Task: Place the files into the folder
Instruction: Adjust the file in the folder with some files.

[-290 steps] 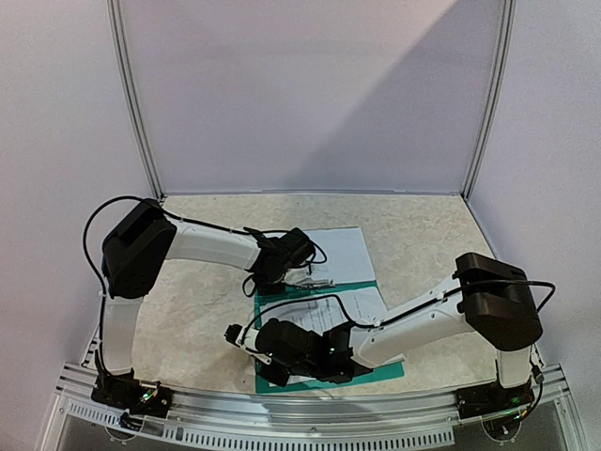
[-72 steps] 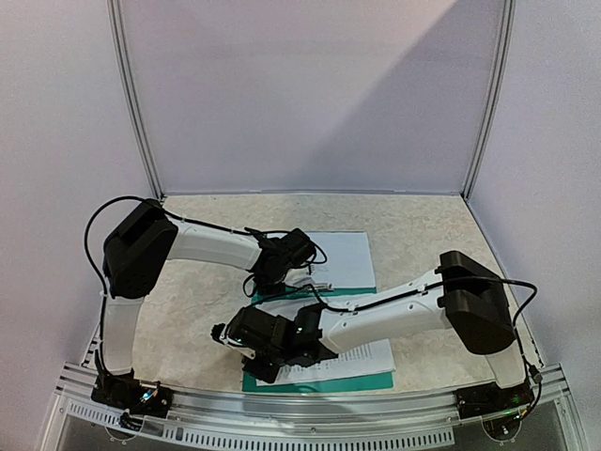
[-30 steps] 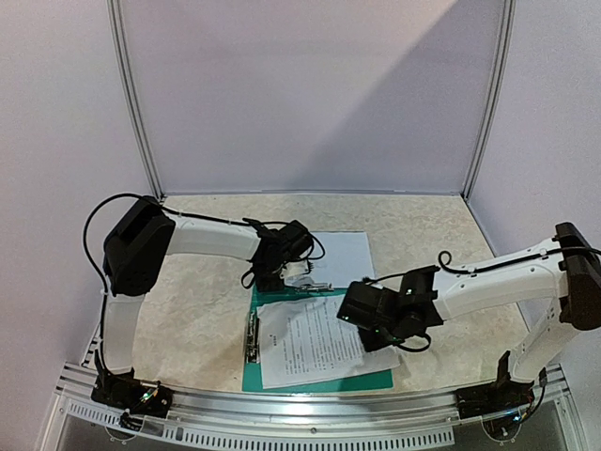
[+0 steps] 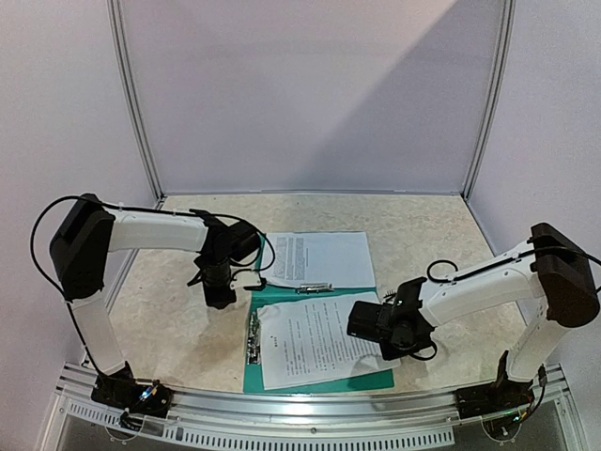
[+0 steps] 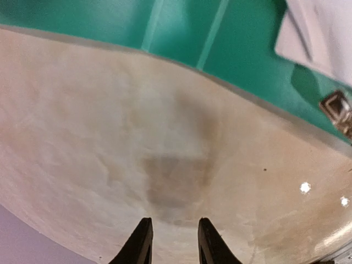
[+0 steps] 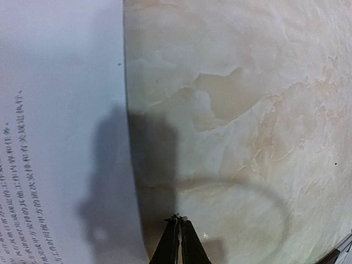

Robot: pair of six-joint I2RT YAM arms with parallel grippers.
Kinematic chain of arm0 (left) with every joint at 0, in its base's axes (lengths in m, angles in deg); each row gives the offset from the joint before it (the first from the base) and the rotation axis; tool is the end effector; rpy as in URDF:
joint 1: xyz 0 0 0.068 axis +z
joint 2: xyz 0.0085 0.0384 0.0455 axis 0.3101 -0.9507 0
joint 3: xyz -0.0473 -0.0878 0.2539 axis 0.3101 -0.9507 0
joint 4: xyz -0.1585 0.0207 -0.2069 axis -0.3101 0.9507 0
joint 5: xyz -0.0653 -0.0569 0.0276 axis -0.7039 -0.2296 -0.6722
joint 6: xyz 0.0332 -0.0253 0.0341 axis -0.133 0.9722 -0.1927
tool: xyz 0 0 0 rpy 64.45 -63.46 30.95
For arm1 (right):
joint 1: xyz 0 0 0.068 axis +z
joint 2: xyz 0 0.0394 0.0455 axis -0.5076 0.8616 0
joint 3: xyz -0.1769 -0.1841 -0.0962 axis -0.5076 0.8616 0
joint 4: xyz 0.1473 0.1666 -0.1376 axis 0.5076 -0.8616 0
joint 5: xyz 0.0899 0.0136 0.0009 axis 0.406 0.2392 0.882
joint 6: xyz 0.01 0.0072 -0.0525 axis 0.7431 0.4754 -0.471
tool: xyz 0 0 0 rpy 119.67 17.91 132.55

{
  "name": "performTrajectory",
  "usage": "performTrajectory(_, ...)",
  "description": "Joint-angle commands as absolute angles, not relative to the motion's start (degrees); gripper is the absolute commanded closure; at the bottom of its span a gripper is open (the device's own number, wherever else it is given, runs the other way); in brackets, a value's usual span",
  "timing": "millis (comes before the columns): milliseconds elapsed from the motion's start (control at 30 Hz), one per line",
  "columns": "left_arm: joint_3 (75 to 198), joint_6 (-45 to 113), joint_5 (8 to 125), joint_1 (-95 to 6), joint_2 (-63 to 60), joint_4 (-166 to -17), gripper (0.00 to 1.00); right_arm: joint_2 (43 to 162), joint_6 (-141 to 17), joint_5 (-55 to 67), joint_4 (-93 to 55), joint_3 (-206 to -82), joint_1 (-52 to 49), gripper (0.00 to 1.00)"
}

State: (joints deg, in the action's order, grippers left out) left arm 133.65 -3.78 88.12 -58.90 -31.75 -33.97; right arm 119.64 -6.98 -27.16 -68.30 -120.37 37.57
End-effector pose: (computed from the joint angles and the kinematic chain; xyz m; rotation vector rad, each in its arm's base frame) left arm 0.2481 -0.2035 0.1603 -1.7280 -2.5940 -0.3645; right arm 0.1115 0.2362 0.1343 -0.1858 2.7516 -0.3870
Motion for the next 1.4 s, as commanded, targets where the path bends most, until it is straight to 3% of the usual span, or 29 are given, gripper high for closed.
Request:
performTrajectory(0,129.14,-1.76,84.92,-59.51,-33.87,-35.04,0.7,121.13,-6.27,-18.77,-61.54,-119.44,39.59,0.96)
performTrajectory(700,127.52,-1.0,76.15,-62.98,-35.04,-36.63,0.71,115.06,-0.2,-16.75,-60.34,-118.03,43.22,0.97)
performTrajectory(1033,128.57,-2.07,74.65,-61.22,-32.76,-35.46,0.71,110.77,0.73,-20.96,-70.12,-119.43,43.41,0.95)
performTrajectory(1200,131.11,-2.62,64.55,-56.32,-28.5,-34.68,0.71,108.73,-2.04,-26.3,-75.24,-125.03,43.41,0.95)
performTrajectory(1367,132.46,0.95,50.94,-52.82,-28.87,-36.76,0.7,113.29,-13.94,-26.57,-62.8,-132.28,43.41,0.95)
